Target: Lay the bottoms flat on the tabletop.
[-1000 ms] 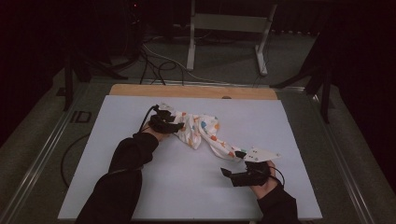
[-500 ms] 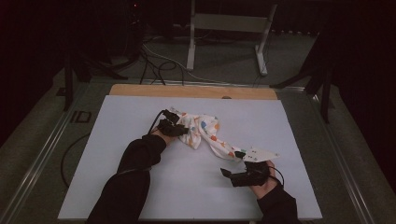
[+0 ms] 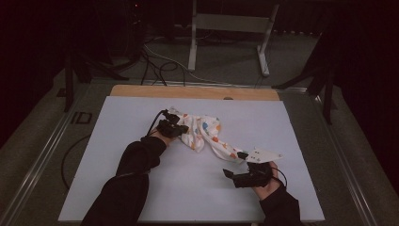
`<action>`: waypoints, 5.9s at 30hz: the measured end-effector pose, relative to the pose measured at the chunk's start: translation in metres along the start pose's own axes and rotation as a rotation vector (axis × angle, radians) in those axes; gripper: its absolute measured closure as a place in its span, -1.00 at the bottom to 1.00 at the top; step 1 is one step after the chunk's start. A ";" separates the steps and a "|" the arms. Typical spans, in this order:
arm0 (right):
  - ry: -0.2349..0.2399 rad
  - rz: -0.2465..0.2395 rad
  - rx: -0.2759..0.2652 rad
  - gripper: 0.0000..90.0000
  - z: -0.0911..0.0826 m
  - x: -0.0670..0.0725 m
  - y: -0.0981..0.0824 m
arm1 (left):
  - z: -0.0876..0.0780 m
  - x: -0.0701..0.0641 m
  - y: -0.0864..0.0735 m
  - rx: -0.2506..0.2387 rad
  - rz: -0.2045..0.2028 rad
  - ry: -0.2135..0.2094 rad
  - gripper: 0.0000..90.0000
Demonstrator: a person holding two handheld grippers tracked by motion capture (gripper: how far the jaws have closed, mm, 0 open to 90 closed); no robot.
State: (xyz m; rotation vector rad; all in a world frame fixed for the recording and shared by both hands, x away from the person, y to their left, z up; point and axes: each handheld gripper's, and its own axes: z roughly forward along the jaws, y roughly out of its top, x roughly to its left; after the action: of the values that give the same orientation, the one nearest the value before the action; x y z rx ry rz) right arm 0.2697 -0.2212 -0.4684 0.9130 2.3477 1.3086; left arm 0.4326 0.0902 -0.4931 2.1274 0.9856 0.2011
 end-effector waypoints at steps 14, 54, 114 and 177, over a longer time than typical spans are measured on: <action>-0.015 -0.004 -0.004 -0.64 -0.002 0.001 0.002 | -0.066 -0.031 -0.030 -0.054 0.122 0.032 0.98; -0.018 -0.014 0.001 -0.64 -0.003 0.004 0.003 | -0.116 -0.075 -0.117 -0.046 0.236 -0.052 -0.04; -0.006 -0.009 0.004 -0.64 -0.003 0.004 0.003 | -0.112 -0.019 -0.115 -0.135 0.129 -0.016 0.41; -0.001 -0.016 0.004 -0.64 -0.003 0.004 0.004 | -0.102 0.004 -0.105 -0.029 0.145 0.112 0.94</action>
State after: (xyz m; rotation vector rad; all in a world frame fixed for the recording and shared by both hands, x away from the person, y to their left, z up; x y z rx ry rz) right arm 0.2664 -0.2190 -0.4637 0.8946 2.3528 1.2974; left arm 0.3298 0.1949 -0.4968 2.1811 0.8863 0.4076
